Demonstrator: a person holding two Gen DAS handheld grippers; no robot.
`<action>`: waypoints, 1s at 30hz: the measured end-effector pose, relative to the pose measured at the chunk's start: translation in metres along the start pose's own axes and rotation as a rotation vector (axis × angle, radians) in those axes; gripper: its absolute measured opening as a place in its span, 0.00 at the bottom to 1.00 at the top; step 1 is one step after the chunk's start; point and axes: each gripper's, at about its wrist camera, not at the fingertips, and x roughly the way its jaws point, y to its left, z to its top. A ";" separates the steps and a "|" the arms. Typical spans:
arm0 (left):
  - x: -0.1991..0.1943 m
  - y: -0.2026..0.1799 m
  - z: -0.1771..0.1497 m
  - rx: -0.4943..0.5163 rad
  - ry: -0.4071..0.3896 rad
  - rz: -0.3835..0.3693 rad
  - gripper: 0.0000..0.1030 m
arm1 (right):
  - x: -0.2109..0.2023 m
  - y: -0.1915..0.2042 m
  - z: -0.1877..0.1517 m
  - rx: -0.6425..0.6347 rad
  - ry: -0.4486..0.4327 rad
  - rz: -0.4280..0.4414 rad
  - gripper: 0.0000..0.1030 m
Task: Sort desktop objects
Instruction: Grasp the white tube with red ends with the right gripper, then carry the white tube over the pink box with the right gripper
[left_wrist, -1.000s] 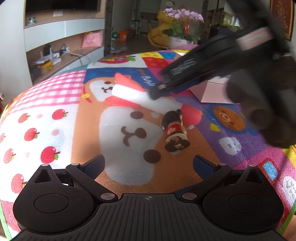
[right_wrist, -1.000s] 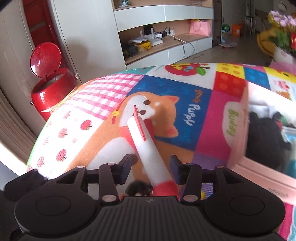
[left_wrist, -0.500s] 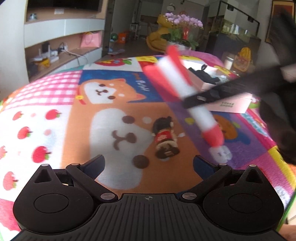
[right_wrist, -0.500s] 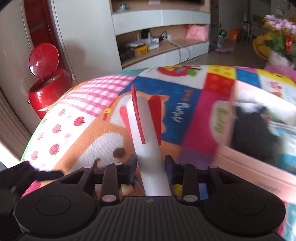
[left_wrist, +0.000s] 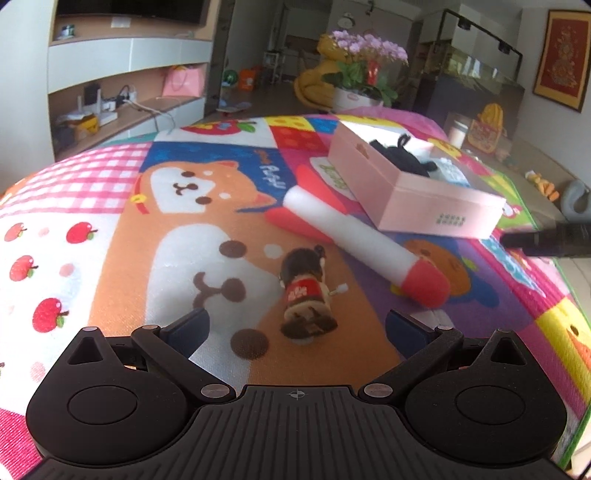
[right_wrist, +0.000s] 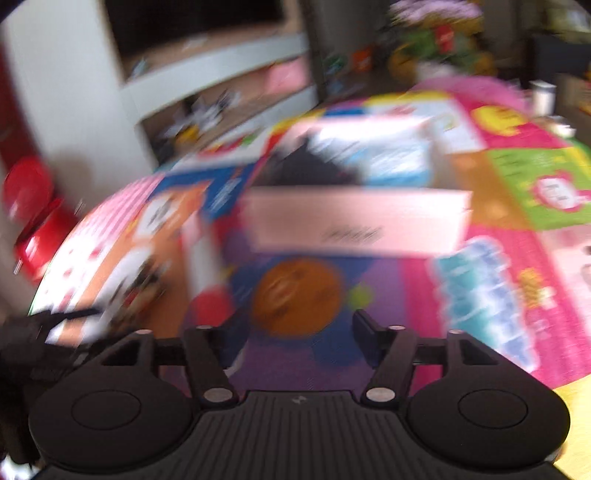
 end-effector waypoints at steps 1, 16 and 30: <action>0.000 0.001 0.001 -0.005 -0.009 0.000 1.00 | 0.003 -0.012 0.007 0.056 -0.038 -0.035 0.78; 0.000 0.026 0.002 -0.038 -0.070 0.059 1.00 | 0.085 -0.080 0.068 0.449 -0.179 0.009 0.95; -0.001 0.036 -0.002 -0.101 -0.078 0.033 1.00 | 0.063 0.035 0.083 0.025 -0.257 0.061 0.96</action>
